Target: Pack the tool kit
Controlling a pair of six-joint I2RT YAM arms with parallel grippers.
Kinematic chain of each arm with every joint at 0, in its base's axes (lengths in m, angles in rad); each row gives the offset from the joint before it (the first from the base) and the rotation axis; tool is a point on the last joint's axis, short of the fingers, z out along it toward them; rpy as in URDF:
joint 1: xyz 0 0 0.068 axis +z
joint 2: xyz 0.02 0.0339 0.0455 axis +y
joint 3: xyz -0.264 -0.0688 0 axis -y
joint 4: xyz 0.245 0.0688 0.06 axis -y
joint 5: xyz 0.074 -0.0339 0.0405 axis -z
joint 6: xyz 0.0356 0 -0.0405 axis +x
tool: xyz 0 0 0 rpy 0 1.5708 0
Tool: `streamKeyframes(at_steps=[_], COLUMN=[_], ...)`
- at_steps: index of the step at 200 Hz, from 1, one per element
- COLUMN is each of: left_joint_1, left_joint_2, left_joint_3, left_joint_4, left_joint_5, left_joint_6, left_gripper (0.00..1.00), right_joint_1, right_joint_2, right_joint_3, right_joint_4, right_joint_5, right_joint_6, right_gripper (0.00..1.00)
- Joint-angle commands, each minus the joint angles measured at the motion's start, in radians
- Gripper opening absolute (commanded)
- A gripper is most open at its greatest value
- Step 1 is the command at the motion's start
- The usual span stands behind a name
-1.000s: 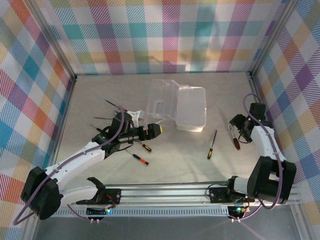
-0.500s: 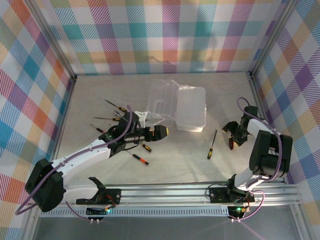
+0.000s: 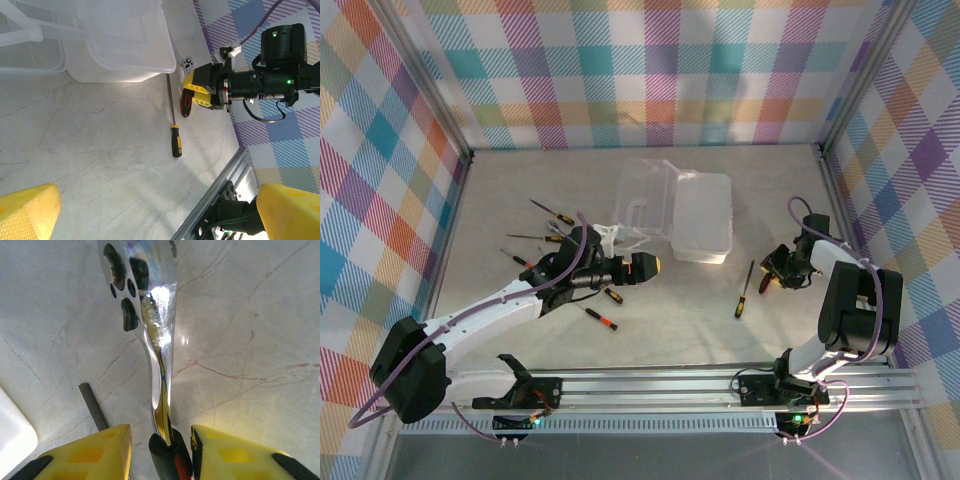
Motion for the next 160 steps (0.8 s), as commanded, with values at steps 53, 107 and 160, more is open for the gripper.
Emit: streamKeyframes(at_steps=[53,107,160], left_joint_1=[-0.023,-0.023,-0.023], left_joint_2=[-0.053,-0.111,-0.102], left_joint_3=[-0.014,-0.002,0.032], left_joint_4=[-0.005,-0.081,-0.134], left_joint_5=[-0.021,-0.055,-0.087], left_joint_6=[-0.009,0.054,0.093], left_gripper=[1.0,1.0,1.0], right_joint_1=[0.044,0.075,0.077], right_joint_2=[0.037,0.078,-0.054], right_joint_3=[0.012,0.053,0.061], right_joint_4=[-0.023,-0.057,-0.055], right_joint_5=[0.02,0.076,0.081], right_joint_6=[-0.038,-0.064,-0.054], right_gripper=[0.37,0.11,0.07])
